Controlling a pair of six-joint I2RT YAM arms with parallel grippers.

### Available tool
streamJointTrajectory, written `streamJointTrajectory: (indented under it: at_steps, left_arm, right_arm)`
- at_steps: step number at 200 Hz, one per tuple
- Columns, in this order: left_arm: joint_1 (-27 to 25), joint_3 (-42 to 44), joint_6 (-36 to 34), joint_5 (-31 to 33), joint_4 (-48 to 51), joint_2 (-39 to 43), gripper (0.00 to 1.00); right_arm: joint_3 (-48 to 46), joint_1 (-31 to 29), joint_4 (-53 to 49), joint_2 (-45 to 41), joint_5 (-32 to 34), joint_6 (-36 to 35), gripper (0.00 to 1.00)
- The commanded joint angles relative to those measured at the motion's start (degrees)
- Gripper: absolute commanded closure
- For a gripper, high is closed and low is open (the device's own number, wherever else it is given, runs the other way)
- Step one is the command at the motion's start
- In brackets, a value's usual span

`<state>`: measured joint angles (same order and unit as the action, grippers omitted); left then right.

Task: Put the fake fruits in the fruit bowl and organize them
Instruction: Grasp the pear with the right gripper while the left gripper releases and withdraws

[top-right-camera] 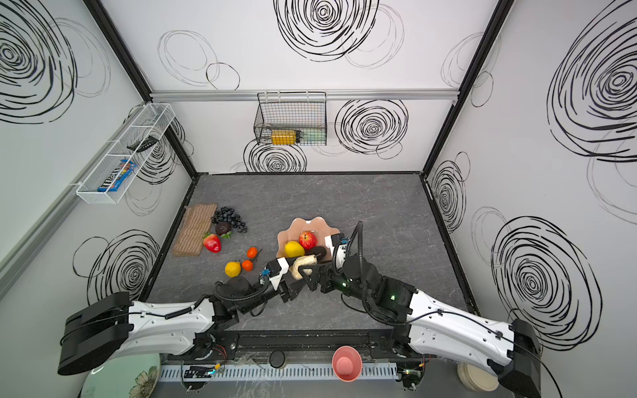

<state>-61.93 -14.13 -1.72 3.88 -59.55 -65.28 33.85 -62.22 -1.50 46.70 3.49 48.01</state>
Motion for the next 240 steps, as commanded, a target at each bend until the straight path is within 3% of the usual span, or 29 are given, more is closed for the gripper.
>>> streamJointTrajectory:
  at_steps: [1,44,109,157,167,172,205,240]
  left_arm:
    - [-0.43,0.24,-2.10,-0.29,-5.26,-0.42,0.33]
    - [-0.82,0.14,-2.73,-0.36,-5.42,-1.00,0.32]
    - [-1.00,0.18,-2.86,-0.01,-5.31,-0.83,0.30]
    - [-0.99,0.07,-2.21,3.12,-2.96,0.67,0.16]
    - [-0.91,0.19,-1.65,5.02,-1.63,2.23,0.11]
    - [-0.82,0.51,-1.67,5.54,-1.23,3.19,0.01]
    - [0.79,2.77,-0.45,13.14,4.16,13.66,0.04]
    - [9.41,2.00,9.53,17.32,21.42,28.49,0.04]
  right_arm:
    - [1.33,-0.36,3.02,0.54,0.61,0.43,0.17]
    - [2.54,-0.40,3.07,2.95,-1.85,-0.84,0.27]
    - [3.73,-0.43,2.10,3.16,-0.03,-3.40,0.41]
    - [5.08,-0.45,0.19,3.62,2.21,-5.22,0.43]
    - [5.89,-0.38,-1.15,3.77,3.56,-5.99,0.43]
    - [6.45,-0.37,-1.81,3.91,4.36,-6.56,0.43]
    - [10.75,2.30,-6.13,5.90,7.85,-12.46,0.43]
    - [12.88,10.47,-5.46,9.57,4.52,-17.71,0.44]
